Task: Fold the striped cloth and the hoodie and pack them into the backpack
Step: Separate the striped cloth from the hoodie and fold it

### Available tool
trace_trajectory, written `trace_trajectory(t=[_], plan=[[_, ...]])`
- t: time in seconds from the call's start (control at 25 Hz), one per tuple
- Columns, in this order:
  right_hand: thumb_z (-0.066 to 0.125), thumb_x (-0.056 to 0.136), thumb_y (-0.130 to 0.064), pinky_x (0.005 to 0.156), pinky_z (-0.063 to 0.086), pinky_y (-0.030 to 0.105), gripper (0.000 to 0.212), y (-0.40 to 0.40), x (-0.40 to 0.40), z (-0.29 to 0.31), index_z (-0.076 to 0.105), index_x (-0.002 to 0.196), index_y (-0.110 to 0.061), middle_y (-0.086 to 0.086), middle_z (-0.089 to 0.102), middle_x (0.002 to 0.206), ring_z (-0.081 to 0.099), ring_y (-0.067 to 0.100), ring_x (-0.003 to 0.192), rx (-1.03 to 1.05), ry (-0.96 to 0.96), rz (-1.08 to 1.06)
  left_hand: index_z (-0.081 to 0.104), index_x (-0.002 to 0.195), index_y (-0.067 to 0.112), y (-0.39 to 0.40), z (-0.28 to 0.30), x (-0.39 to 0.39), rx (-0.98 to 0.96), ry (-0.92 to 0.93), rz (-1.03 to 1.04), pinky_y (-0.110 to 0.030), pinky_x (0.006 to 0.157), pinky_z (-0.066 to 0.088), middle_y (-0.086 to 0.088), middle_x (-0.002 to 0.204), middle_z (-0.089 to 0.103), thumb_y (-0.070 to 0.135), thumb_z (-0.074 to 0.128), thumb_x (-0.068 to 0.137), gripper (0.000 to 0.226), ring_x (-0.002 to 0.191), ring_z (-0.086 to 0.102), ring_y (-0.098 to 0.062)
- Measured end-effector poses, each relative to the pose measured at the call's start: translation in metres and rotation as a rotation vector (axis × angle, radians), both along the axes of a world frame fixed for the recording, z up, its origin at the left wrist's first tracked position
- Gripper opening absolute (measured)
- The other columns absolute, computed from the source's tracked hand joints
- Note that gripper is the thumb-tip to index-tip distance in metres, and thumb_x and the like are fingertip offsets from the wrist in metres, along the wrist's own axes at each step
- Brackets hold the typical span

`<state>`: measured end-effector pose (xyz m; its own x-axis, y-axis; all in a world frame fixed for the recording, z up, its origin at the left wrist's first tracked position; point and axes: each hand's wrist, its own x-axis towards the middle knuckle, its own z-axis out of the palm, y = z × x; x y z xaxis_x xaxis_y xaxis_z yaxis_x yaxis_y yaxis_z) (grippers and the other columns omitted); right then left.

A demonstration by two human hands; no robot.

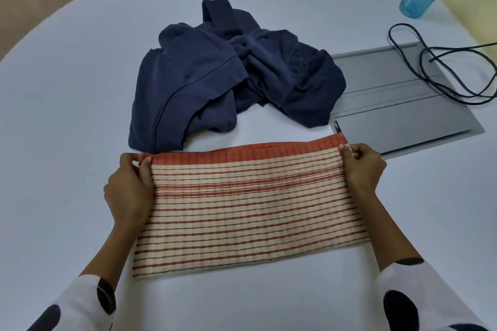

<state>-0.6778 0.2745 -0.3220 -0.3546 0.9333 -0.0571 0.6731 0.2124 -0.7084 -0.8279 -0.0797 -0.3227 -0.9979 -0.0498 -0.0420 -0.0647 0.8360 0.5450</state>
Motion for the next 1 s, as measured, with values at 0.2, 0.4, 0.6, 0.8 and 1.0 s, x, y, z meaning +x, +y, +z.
trace_trajectory(t=[0.2,0.4,0.6,0.8,1.0], plan=[[0.053,0.095,-0.037,0.098,0.043,0.041,0.042,-0.017,-0.006,0.001,0.051,0.128,-0.011,0.013,0.054,0.129,0.053,0.029,0.115,0.201,-0.168,0.097,0.049,0.120,0.005,-0.002,0.000,0.011,0.005,0.160,-0.012,-0.046,0.093,0.039,-0.019,0.120,0.053,0.027,0.049,0.095,0.034,0.105,0.050,-0.033],[0.034,0.097,-0.051,0.120,0.003,0.040,0.069,-0.131,-0.019,-0.007,0.005,0.153,-0.023,0.002,0.001,0.161,-0.002,0.021,0.148,0.208,-0.290,0.681,0.044,0.137,0.017,0.016,-0.021,0.054,-0.069,0.053,-0.575,-0.049,0.113,0.025,-0.008,0.151,0.034,0.055,0.037,0.090,0.061,0.138,0.031,-0.026],[0.016,0.098,-0.058,0.120,0.004,0.045,0.069,-0.188,-0.017,-0.040,0.009,0.153,-0.018,0.003,0.004,0.160,0.001,0.020,0.148,0.393,-0.412,0.973,0.016,0.150,0.026,-0.004,-0.042,0.057,-0.274,0.039,-0.580,-0.048,0.118,0.002,-0.003,0.159,0.007,0.078,0.023,0.080,0.088,0.146,0.004,-0.023],[0.000,0.086,-0.075,0.119,-0.010,0.042,0.083,-0.108,0.009,-0.036,-0.012,0.150,-0.025,-0.002,-0.017,0.159,-0.017,0.015,0.146,0.355,-0.543,0.709,0.010,0.152,0.021,-0.015,-0.039,0.061,-0.321,0.004,-0.494,-0.046,0.118,-0.005,-0.006,0.160,0.002,0.084,0.024,0.073,0.101,0.147,0.001,-0.025],[-0.001,0.085,-0.074,0.120,-0.002,0.047,0.086,-0.054,0.064,-0.034,0.000,0.153,-0.021,0.000,0.001,0.160,-0.005,0.018,0.147,0.314,-0.592,0.530,0.000,0.151,0.015,-0.014,-0.031,0.093,-0.323,-0.062,-0.447,-0.041,0.118,-0.009,-0.006,0.159,-0.005,0.086,0.017,0.074,0.106,0.147,-0.003,-0.023]])
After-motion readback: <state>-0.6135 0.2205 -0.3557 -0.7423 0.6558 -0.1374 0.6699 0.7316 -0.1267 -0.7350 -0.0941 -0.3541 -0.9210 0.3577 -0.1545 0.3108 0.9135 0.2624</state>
